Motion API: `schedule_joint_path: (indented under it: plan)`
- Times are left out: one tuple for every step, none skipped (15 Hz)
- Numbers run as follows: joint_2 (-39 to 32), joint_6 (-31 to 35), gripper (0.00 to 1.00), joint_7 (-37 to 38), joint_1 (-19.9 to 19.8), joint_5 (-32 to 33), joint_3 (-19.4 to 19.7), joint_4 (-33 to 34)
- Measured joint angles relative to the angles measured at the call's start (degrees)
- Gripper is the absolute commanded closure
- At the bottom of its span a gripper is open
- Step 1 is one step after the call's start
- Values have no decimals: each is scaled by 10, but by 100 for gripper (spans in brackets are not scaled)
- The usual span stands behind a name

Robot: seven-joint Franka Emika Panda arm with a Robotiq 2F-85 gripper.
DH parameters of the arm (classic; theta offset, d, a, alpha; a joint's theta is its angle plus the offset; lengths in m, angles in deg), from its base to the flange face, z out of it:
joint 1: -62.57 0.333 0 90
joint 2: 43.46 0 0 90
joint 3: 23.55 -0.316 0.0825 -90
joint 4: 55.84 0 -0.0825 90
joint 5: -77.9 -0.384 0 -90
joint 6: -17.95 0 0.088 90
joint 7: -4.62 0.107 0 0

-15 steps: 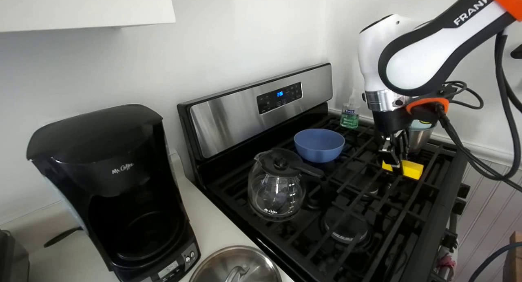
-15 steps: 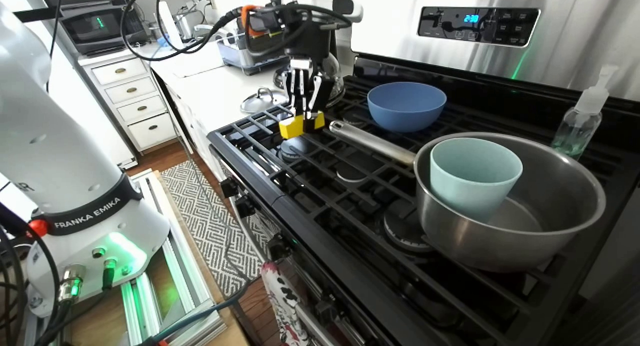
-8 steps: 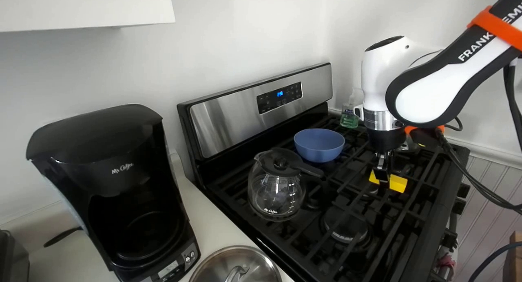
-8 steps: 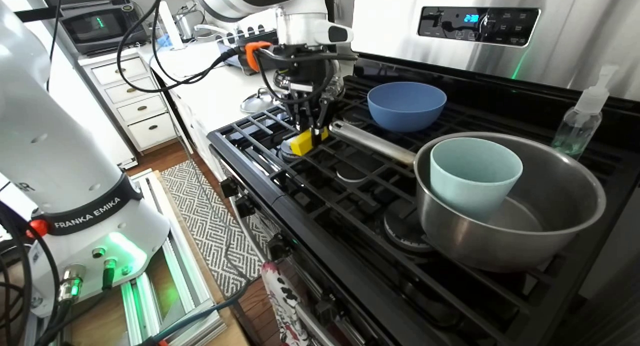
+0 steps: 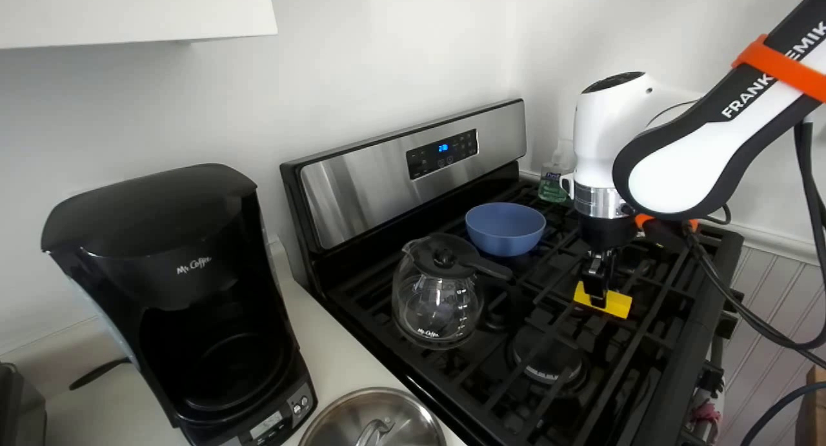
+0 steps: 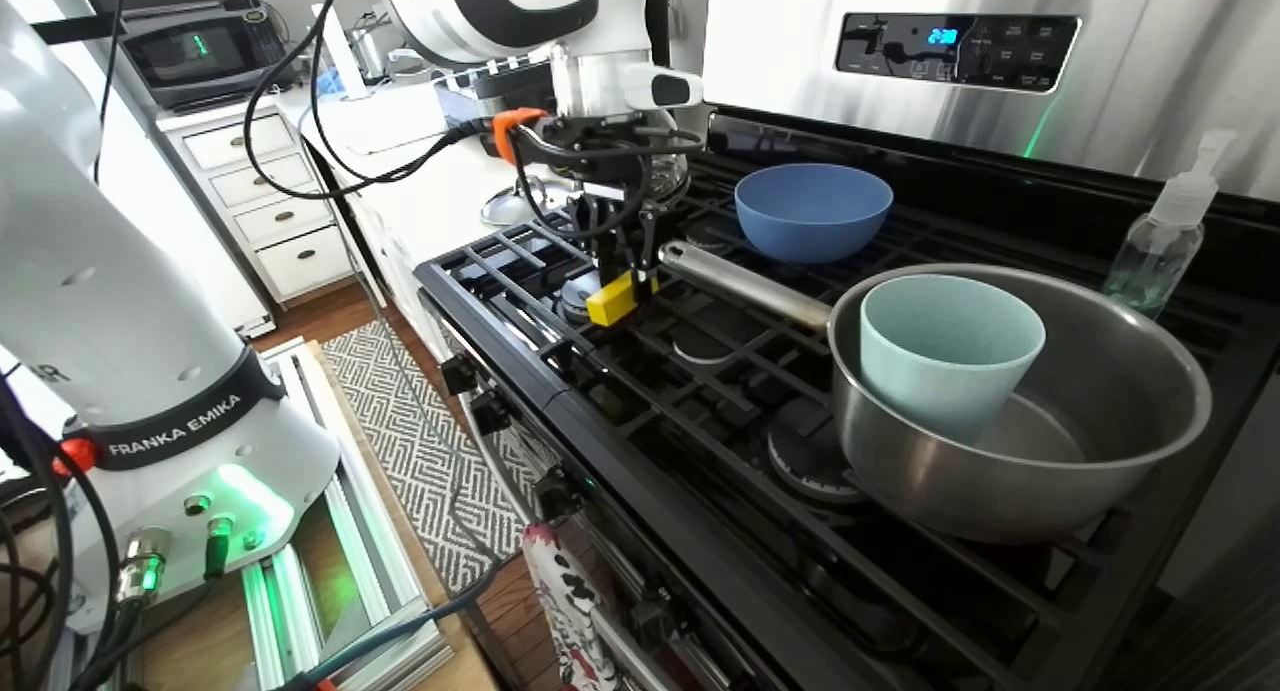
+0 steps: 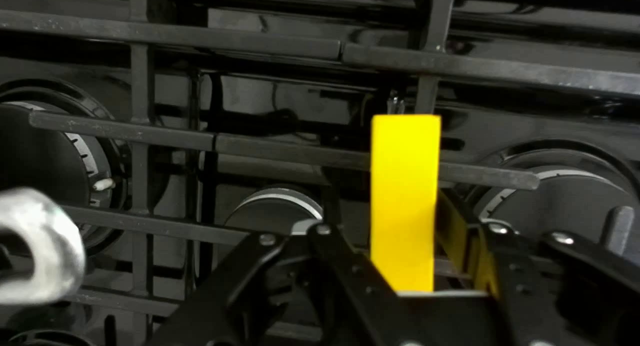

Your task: Remove the block from the bowl

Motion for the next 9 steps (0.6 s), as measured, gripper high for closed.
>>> schedule_joint_path:
  plan:
    - [0,0,9,1,0,0,0,0]
    - [1,0,2,3,0,0,0,0]
    - [4,0,0,3,0,0,0,-2]
    - [10,4,0,5,-1,0,0,-5]
    - [21,13,0,8,-1,1,1,-12]
    - [35,23,0,9,-3,2,1,-21]
    - [54,32,0,9,-4,2,1,-32]
    - [75,43,0,11,-5,2,2,-45]
    - [97,53,0,12,-7,2,2,-57]
